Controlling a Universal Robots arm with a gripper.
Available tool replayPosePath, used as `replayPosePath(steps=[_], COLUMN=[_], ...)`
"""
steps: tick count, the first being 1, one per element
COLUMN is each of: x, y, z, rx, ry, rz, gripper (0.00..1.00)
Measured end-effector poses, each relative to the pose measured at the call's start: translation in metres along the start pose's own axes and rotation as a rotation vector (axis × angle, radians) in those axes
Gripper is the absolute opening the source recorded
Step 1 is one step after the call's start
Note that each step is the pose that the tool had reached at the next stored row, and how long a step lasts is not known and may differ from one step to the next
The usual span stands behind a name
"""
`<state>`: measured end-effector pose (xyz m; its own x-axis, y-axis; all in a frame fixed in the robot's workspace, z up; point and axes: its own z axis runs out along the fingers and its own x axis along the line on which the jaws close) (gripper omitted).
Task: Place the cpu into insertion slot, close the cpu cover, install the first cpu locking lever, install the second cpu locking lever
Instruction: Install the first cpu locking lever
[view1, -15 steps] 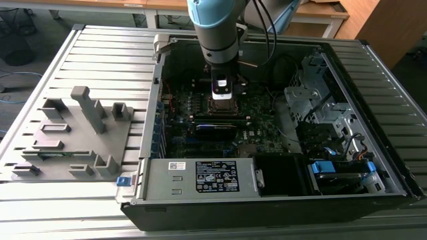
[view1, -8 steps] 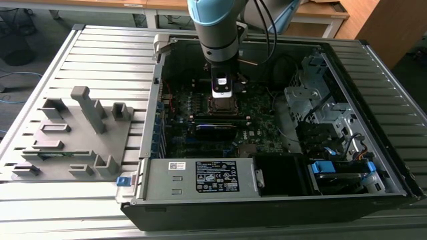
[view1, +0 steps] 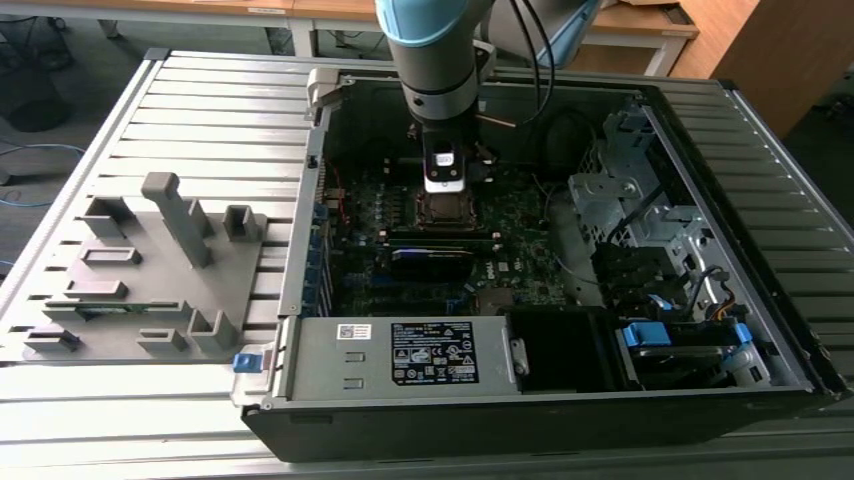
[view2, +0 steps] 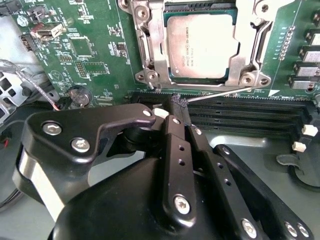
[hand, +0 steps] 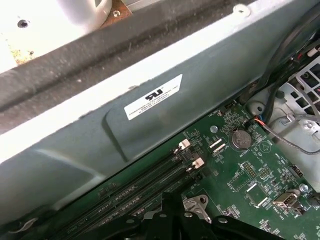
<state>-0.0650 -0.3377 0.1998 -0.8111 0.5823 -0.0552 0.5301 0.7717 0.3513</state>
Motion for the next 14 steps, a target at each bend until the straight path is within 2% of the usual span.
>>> replayPosePath(steps=[6,14], x=[-0.0003,0.0009], y=[0.0021,0.0036], z=[-0.0053,-0.0050], rx=[0.0002,0.0004], ry=[0.0003,-0.0006], rz=[0.001,0.003], gripper=[0.11,0.11])
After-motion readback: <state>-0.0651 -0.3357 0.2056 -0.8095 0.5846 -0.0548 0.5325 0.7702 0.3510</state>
